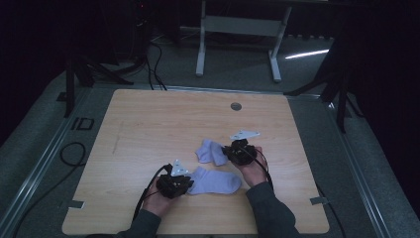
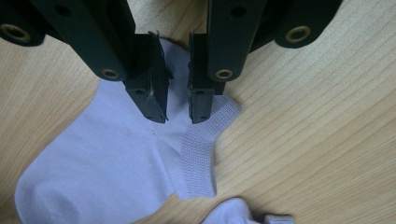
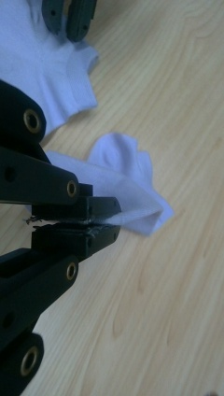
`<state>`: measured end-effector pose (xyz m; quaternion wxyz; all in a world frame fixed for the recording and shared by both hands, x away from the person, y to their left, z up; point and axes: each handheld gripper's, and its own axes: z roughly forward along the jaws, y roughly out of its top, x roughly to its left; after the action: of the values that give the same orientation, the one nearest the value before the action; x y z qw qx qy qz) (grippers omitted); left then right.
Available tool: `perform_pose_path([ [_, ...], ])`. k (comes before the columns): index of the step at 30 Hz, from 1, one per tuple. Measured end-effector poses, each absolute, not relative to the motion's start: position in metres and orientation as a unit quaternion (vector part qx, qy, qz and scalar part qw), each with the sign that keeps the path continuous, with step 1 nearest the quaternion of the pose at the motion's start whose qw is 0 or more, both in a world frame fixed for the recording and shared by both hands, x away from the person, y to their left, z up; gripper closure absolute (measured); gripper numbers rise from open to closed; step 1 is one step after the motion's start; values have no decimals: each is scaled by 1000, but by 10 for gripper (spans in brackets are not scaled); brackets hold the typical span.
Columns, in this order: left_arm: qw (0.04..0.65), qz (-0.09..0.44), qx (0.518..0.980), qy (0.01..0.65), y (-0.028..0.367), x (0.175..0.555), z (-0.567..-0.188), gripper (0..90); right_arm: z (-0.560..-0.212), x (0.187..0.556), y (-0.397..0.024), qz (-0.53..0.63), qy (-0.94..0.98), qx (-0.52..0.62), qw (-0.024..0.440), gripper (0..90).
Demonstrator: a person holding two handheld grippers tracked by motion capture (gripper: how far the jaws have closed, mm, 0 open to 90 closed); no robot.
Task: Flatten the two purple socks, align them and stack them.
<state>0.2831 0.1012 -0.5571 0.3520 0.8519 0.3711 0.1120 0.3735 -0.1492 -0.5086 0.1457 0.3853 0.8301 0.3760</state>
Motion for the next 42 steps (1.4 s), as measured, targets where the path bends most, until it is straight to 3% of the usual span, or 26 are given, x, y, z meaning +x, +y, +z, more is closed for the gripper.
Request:
perform_pose_path([
  [10, 352, 110, 852, 372, 101, 283, -557, 767, -506, 377, -174, 368, 818, 413, 157, 859],
  [32, 352, 115, 849, 378, 102, 283, -556, 769, -535, 397, -210, 299, 819, 461, 166, 861],
  [35, 354, 115, 848, 377, 104, 283, -555, 759, -537, 399, -210, 291, 822, 460, 169, 818],
  [38, 365, 118, 840, 384, 107, 283, -553, 759, -528, 399, -210, 294, 812, 466, 194, 668],
  [42, 369, 117, 836, 390, 109, 284, -552, 754, -518, 397, -205, 314, 808, 456, 203, 625],
])
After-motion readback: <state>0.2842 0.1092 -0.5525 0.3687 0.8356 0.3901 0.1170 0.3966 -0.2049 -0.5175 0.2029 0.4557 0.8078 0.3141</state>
